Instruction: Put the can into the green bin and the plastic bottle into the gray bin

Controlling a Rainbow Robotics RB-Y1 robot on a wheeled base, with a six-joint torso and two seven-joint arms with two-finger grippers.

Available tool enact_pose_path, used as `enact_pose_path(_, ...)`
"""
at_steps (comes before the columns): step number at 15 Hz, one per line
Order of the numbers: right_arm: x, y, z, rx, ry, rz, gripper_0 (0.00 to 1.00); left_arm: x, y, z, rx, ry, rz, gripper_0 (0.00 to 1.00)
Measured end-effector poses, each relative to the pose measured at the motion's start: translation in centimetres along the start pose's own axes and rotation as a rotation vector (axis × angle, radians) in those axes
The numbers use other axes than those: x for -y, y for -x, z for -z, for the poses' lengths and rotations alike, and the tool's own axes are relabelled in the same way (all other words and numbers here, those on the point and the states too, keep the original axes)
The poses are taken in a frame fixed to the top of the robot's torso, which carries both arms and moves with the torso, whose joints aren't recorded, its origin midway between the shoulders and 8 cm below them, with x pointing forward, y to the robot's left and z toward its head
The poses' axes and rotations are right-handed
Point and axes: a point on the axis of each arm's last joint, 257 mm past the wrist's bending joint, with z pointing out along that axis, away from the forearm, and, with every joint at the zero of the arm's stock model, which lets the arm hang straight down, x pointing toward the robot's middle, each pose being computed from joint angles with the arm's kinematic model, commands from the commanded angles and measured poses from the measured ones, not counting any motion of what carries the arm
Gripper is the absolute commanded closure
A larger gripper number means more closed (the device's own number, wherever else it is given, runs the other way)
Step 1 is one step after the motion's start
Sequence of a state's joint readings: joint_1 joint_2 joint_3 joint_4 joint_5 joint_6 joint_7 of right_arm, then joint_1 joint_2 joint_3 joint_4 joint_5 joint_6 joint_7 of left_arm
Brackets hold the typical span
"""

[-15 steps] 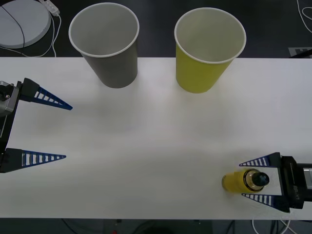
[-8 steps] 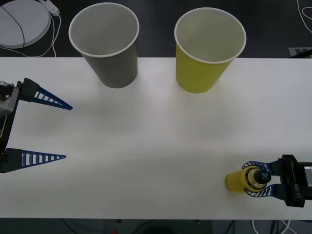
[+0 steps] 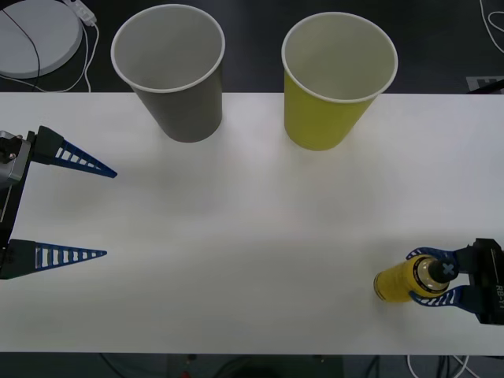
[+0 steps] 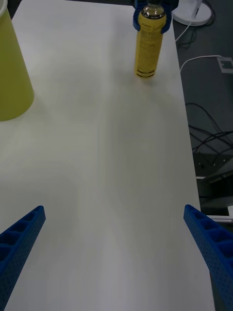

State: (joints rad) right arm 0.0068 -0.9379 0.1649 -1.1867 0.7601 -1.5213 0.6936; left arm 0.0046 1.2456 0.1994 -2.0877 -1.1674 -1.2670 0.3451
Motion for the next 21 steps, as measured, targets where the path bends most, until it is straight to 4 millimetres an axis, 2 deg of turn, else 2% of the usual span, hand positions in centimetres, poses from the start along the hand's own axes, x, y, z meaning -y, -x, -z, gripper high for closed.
enact_pose_path(4,0.8,1.2,1.5,-0.016,-0.033,-0.033,1.00,0.0,0.0,0.0,0.000,0.000,0.000,0.00)
enact_pose_path(9,1.3,3.8,2.8,-0.071,-0.115,-0.054,1.00,0.0,0.0,0.0,0.000,0.000,0.000,0.00)
enact_pose_path(15,1.2,7.4,2.3,-0.089,-0.213,-0.093,1.00,0.0,0.0,0.0,0.000,0.000,0.000,0.00)
enact_pose_path(21,1.4,10.2,1.6,-0.107,-0.313,-0.112,1.00,0.0,0.0,0.0,0.000,0.000,0.000,0.00)
